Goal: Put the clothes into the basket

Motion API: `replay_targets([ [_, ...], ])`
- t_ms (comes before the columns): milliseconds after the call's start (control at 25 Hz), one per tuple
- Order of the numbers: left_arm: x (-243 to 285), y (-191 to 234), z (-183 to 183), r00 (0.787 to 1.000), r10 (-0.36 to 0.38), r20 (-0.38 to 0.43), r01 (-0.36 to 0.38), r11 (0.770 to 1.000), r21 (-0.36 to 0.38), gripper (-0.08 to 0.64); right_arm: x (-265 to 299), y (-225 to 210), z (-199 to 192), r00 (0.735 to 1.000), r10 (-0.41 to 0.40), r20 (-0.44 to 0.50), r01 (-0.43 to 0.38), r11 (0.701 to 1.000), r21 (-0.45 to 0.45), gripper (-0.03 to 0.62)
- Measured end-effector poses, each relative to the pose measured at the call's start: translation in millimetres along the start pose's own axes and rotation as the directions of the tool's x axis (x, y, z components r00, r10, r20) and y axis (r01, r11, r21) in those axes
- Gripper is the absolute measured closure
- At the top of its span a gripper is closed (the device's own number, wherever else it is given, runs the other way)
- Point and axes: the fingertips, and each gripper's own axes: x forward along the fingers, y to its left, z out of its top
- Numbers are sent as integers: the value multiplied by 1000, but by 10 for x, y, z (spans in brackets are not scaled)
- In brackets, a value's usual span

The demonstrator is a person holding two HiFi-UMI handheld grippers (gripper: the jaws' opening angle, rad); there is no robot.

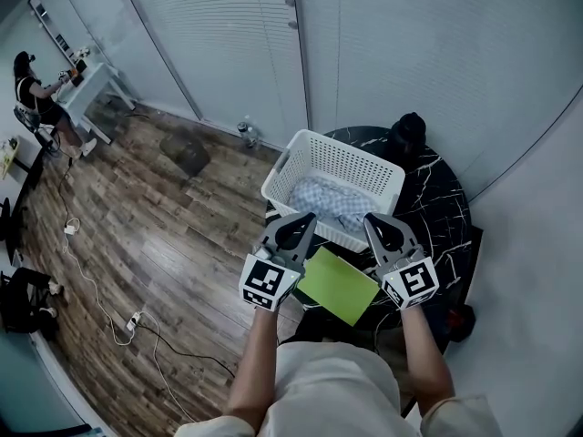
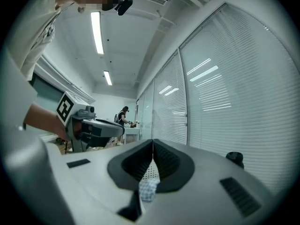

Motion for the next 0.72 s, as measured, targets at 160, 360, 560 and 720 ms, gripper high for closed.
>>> replay_targets([
  [160, 21, -24, 27, 1000, 8, 1, -8, 1000, 4, 546, -23, -18, 2, 1000, 6, 2, -6, 1000, 2, 571],
  [360, 48, -87, 25, 1000, -12, -4, 12, 1000, 19, 546, -77, -68, -11, 1000, -14, 9, 14, 1000, 8, 571],
  [560, 13, -11, 24, 1000, 4, -6, -4, 1000, 6, 546, -103, -78, 2, 1000, -26, 9, 26, 1000, 13, 571],
  [720, 26, -9, 25, 1000, 8, -5, -8, 1000, 10, 546, -139, -90, -12, 999, -41, 6, 41, 999, 13, 572],
])
